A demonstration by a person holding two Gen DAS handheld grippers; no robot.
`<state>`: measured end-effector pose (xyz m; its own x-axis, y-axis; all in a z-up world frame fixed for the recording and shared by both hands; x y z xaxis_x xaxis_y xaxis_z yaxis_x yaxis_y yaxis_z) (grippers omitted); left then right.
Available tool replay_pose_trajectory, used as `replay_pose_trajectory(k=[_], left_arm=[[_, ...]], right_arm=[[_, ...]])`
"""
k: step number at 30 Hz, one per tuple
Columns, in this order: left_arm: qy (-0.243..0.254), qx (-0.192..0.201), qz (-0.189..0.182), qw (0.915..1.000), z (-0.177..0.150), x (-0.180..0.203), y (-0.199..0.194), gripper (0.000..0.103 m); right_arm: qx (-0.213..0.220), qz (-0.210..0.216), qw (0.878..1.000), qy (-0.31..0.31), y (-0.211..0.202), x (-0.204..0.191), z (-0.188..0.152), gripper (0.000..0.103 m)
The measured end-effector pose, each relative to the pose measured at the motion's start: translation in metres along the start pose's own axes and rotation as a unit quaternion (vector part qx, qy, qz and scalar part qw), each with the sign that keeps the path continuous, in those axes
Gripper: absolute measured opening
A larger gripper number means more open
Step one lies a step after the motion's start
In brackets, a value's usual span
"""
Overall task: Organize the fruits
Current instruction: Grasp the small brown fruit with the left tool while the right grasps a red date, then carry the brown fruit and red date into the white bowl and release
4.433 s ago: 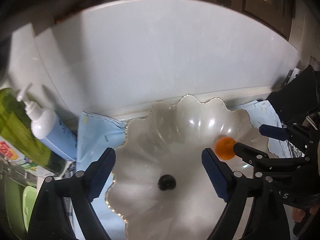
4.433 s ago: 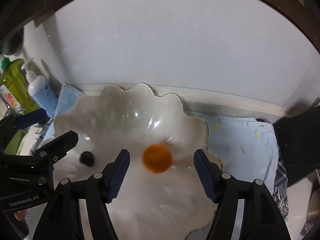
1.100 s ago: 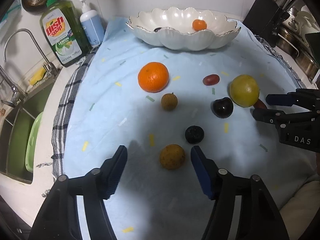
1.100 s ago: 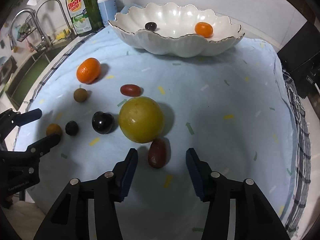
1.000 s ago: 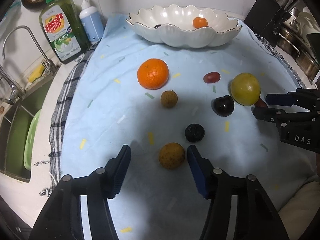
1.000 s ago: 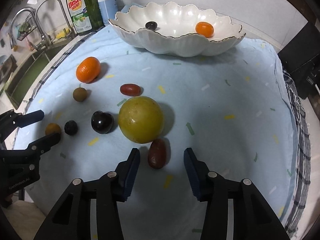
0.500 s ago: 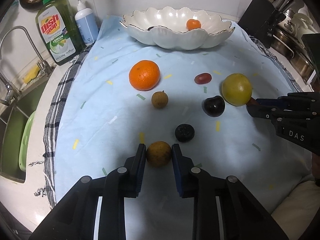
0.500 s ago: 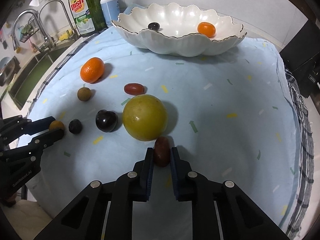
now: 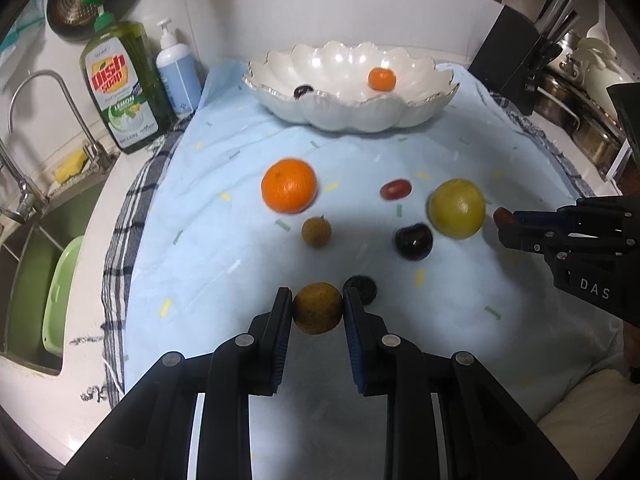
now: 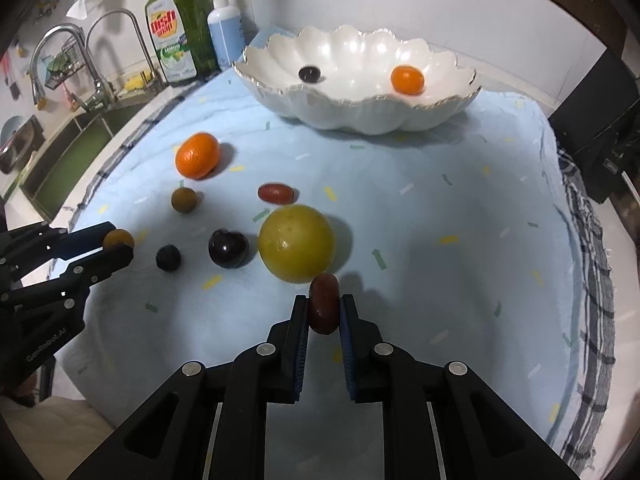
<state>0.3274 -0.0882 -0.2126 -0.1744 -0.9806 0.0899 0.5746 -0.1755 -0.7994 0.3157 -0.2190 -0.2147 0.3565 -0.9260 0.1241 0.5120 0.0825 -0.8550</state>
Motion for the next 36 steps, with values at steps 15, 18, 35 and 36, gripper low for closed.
replay_pose_trajectory(k=[15, 18, 35, 36], left_arm=[[-0.001, 0.066, -0.027, 0.9975, 0.051, 0.021, -0.029, 0.026], [-0.002, 0.08, -0.028, 0.9964, 0.062, 0.023, -0.034, 0.026], [0.002, 0.135, -0.033, 0.9903, 0.121, 0.038, -0.048, 0.026], [0.002, 0.137, -0.033, 0.99, 0.124, 0.039, -0.048, 0.026]], right_arm=[[0.062, 0.004, 0.998, 0.02, -0.033, 0.013, 0.033, 0.017], [0.078, 0.002, 0.997, 0.019, -0.039, 0.016, 0.043, 0.017], [0.158, -0.014, 0.987, 0.022, -0.064, 0.032, 0.099, 0.017], [0.161, -0.015, 0.987, 0.022, -0.065, 0.033, 0.101, 0.017]])
Point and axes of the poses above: each gripper's, at about its wrist camera, not at the fingertips, and y roughly the way its jaws point, x to its right, z to its top, the point moved 10 cm from there along y, roughly the way its jaws point, and after that the axes turned 13 degrees about -y, right-handed, at the moved point
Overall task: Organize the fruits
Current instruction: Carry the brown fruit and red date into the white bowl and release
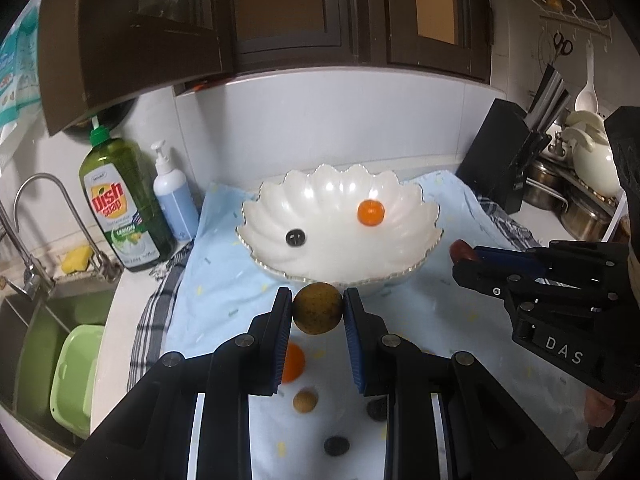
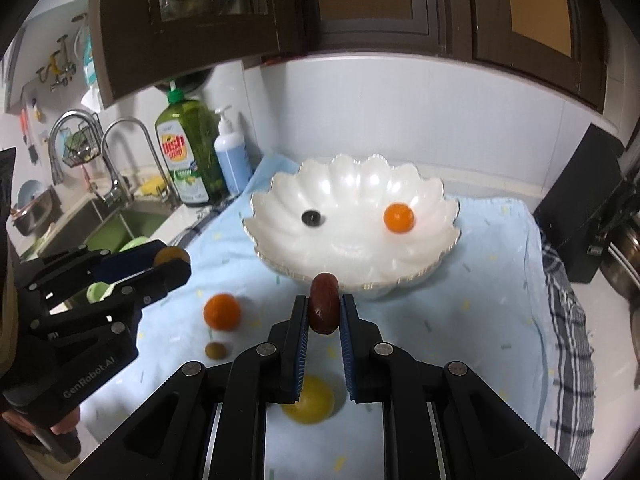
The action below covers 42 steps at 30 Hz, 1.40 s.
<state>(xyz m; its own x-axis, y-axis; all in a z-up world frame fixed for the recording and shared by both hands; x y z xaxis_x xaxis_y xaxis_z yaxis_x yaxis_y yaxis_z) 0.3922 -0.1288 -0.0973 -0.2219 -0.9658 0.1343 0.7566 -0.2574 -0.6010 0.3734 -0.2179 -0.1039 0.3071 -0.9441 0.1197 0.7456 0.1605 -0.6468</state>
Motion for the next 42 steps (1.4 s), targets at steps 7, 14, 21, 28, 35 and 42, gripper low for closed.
replay_pose_trajectory(k=[7, 14, 21, 28, 35, 42], left_arm=[[-0.002, 0.014, 0.0, 0.9999, 0.024, 0.004, 0.009, 0.026], [-0.009, 0.022, 0.003, 0.9997, 0.051, 0.001, 0.024, 0.026], [-0.017, 0.018, 0.004, 0.9997, 0.077, -0.001, 0.048, 0.026], [-0.015, 0.001, 0.003, 0.9999, 0.095, 0.001, 0.078, 0.026], [-0.004, -0.026, 0.013, 0.9996, 0.109, 0.001, 0.12, 0.026], [-0.002, -0.076, 0.016, 0.997, 0.108, 0.0, 0.171, 0.026]], right_arm=[[0.019, -0.011, 1.0, -0.002, 0.005, 0.012, 0.023, 0.017], [0.029, -0.013, 0.999, -0.004, 0.016, 0.023, 0.043, 0.017], [0.041, -0.017, 0.999, -0.006, 0.031, 0.034, 0.068, 0.017], [0.042, -0.018, 0.999, -0.018, 0.052, 0.049, 0.094, 0.017], [0.013, -0.008, 0.999, -0.028, 0.092, 0.064, 0.104, 0.017], [-0.036, 0.002, 0.999, -0.024, 0.142, 0.082, 0.099, 0.017]])
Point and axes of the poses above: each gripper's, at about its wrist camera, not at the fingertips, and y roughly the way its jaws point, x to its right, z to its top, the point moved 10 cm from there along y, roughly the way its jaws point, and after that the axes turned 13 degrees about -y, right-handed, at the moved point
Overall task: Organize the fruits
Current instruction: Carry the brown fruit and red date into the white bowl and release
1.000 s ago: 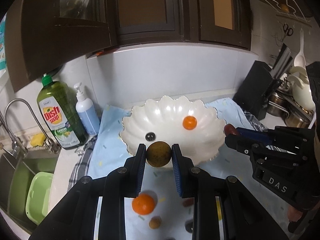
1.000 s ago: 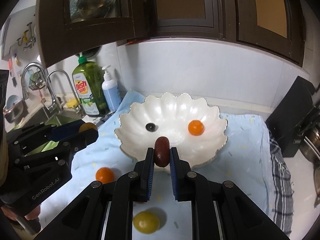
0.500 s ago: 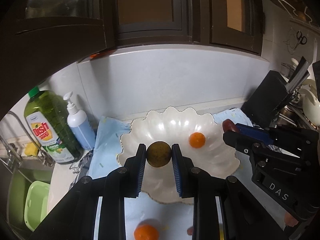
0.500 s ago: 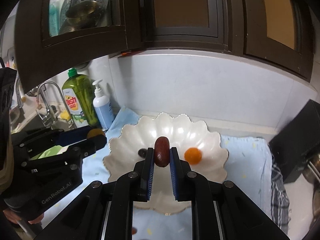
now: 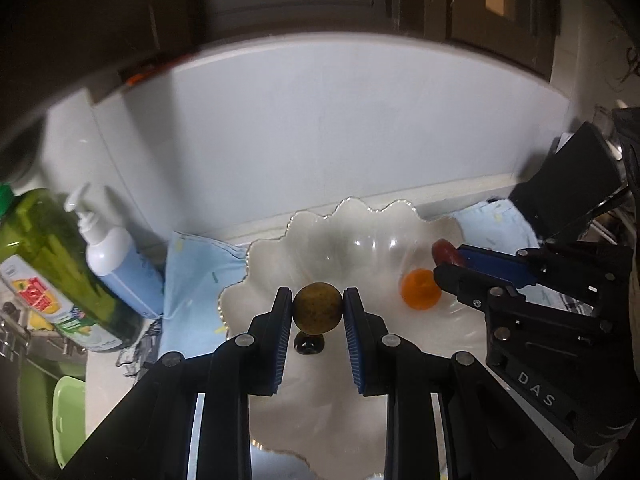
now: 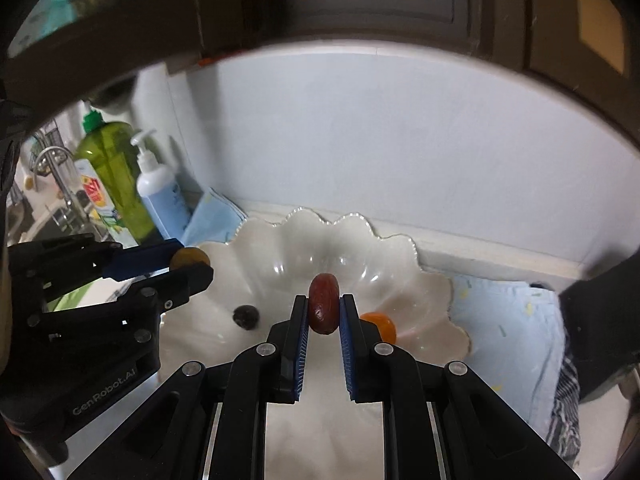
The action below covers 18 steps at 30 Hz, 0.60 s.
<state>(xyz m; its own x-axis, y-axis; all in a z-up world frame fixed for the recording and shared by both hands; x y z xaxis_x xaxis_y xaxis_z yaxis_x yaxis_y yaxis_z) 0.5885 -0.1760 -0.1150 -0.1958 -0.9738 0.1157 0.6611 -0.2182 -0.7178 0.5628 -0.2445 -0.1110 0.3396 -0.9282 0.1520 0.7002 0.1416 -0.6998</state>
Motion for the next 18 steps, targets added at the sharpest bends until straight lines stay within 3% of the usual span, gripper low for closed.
replay_pose_trajectory(k=[8, 18], left_arm=[[-0.002, -0.051, -0.001, 0.9987, 0.0, 0.002, 0.047, 0.027], [-0.007, -0.076, 0.008, 0.9971, -0.001, 0.002, 0.07, 0.029]], right_arm=[[-0.041, 0.008, 0.999, 0.01, 0.047, 0.013, 0.002, 0.017], [-0.075, 0.009, 0.997, 0.012, 0.073, 0.023, -0.003, 0.017]])
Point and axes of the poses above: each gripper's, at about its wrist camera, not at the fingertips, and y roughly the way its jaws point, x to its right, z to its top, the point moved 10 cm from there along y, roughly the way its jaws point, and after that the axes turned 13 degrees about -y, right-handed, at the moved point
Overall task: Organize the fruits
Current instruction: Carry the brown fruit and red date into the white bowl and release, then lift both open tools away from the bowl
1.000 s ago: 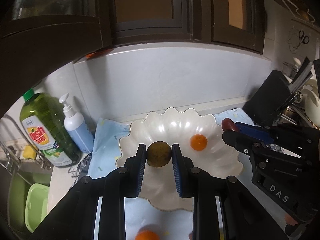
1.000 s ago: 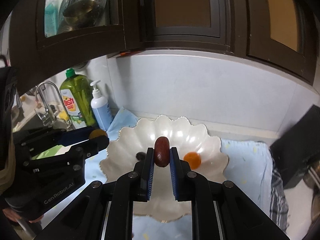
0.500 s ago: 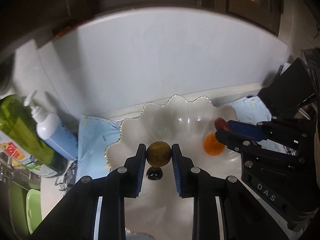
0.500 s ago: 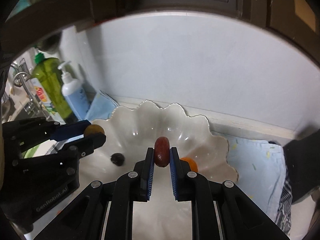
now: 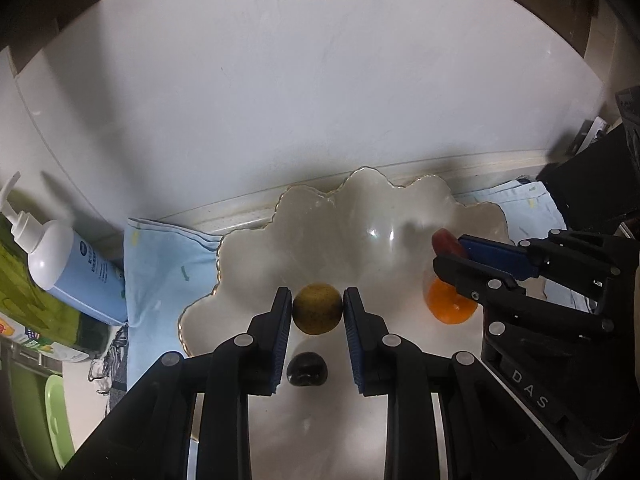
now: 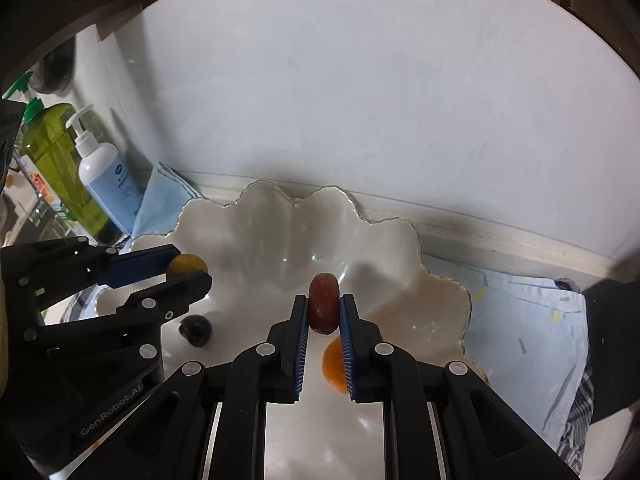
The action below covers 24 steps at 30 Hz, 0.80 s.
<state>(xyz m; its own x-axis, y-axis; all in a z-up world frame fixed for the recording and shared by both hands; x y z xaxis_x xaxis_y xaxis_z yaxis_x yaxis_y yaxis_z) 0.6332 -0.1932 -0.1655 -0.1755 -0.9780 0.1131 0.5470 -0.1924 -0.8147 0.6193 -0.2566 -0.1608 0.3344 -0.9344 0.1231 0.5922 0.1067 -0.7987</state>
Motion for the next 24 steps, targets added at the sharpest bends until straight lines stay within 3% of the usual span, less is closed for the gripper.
replay_pose_trajectory(k=[3, 5, 6, 15, 19, 24], left_arm=[[0.003, 0.004, 0.004, 1.0, 0.001, 0.0, -0.002, 0.038], [0.003, 0.009, 0.009, 0.9999, 0.003, -0.001, -0.004, 0.044], [0.003, 0.013, 0.014, 0.9998, 0.004, -0.003, -0.006, 0.047], [-0.003, 0.047, 0.041, 0.998, 0.005, -0.016, -0.031, 0.073], [-0.001, 0.068, 0.056, 0.9961, 0.003, -0.02, -0.048, 0.085], [-0.002, 0.093, 0.075, 0.9928, 0.0, -0.024, -0.075, 0.092]], right_arm=[[-0.003, -0.005, 1.0, 0.001, 0.001, 0.001, 0.001, 0.02], [-0.005, -0.01, 1.0, 0.001, 0.001, 0.004, 0.001, 0.036], [-0.004, -0.016, 1.0, 0.002, 0.0, 0.006, 0.001, 0.037], [-0.001, -0.038, 0.999, 0.005, -0.019, 0.011, -0.007, 0.039], [0.015, -0.044, 0.999, 0.006, -0.037, 0.01, -0.008, 0.046], [0.037, -0.048, 0.998, 0.005, -0.064, 0.004, -0.011, 0.046]])
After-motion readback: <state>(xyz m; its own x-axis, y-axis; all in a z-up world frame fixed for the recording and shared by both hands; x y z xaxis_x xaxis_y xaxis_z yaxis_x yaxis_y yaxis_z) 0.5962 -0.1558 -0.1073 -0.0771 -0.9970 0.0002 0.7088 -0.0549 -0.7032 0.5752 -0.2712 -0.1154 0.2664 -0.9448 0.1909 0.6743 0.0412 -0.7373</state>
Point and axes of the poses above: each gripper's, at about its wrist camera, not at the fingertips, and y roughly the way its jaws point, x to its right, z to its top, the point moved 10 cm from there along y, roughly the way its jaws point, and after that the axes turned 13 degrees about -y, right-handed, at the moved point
